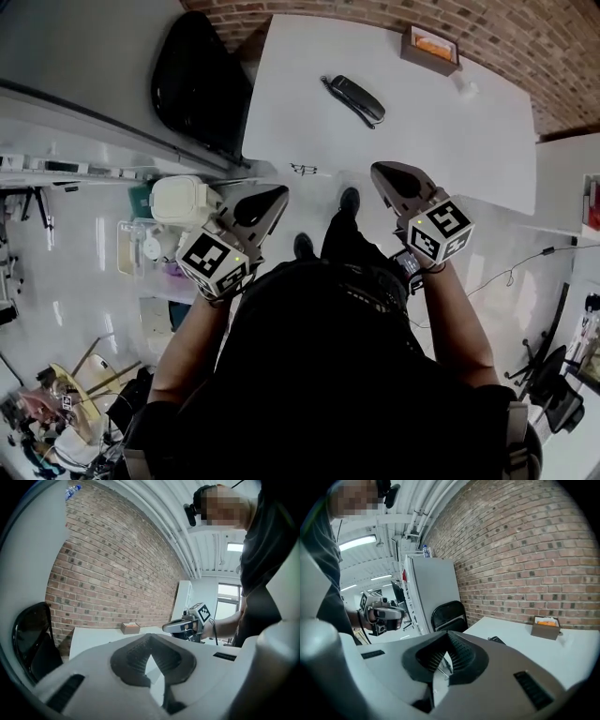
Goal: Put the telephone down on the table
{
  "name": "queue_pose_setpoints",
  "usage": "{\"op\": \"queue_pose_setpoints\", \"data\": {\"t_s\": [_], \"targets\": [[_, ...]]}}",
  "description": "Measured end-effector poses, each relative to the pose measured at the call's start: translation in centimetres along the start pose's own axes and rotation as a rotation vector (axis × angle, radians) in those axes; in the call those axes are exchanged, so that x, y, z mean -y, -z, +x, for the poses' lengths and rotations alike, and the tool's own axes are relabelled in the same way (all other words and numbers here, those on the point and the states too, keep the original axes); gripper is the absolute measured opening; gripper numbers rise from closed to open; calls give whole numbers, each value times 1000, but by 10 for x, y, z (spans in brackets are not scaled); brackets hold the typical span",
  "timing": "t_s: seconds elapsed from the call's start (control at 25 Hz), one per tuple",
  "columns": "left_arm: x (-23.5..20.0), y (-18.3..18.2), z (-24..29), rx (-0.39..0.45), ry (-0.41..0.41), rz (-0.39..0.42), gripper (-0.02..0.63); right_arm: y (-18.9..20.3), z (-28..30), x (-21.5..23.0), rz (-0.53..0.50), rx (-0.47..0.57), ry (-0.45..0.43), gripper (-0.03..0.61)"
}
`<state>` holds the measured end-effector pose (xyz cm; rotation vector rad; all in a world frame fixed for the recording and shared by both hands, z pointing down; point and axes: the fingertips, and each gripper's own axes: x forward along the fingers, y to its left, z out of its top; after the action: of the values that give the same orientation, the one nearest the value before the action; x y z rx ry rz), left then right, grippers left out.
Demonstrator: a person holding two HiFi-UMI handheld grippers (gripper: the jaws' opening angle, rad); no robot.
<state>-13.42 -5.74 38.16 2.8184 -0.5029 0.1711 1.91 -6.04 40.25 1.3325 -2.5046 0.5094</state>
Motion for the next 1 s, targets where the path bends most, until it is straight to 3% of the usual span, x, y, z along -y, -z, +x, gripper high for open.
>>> {"op": "queue_pose_setpoints", "data": {"t_s": [0.32,0.56,1.0], "targets": [[39,4,1,6,50,-3,8,13,-53,-18,14,-12,53,17],[77,26,7,-27,39,-31,8,34,-85,-25,44,1,30,15],[239,59,53,-12,6,-41,8,97,-218,-41,32,40,-50,15]]}}
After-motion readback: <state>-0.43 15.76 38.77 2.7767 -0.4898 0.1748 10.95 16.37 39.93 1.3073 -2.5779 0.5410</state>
